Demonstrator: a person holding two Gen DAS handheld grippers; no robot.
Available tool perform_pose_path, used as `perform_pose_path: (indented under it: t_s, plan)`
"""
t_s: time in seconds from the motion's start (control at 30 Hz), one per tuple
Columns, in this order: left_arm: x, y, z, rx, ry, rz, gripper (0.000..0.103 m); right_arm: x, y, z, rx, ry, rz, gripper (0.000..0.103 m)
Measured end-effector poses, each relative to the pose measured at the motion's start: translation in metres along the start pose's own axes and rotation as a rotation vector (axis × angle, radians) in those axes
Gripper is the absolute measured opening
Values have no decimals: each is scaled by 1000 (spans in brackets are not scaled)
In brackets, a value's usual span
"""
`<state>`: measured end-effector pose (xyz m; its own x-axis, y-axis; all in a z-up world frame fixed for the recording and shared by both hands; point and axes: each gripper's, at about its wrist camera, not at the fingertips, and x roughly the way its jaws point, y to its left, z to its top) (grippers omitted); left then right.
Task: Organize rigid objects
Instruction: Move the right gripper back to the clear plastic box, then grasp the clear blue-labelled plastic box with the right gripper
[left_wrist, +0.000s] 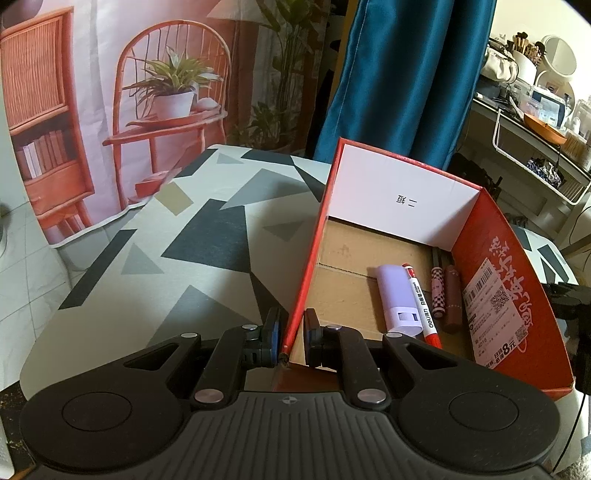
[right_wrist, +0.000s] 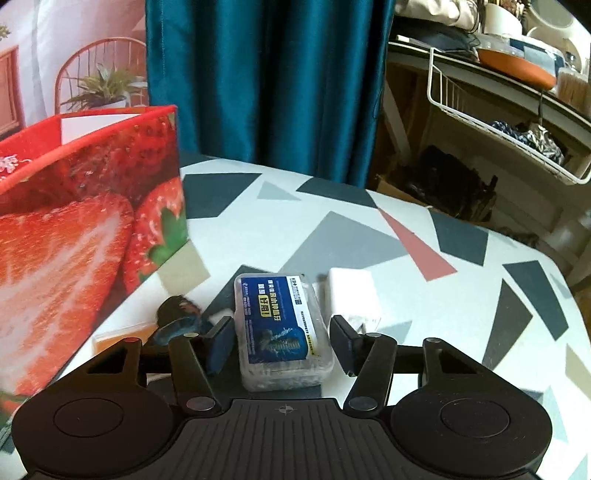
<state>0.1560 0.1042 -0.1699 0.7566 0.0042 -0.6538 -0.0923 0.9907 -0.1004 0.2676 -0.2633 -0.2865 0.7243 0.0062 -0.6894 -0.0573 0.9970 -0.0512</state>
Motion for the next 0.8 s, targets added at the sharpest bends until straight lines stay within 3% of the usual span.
perform_pose_path:
  t_s: [0.53,0.8]
  plan:
    - [1,2,-2,-11,-9,-15,14,-72,41,-51,-4,24,26,52]
    - [1,2,-2,-12,-8,-16,14,-80,47,-56,15,9,24,53]
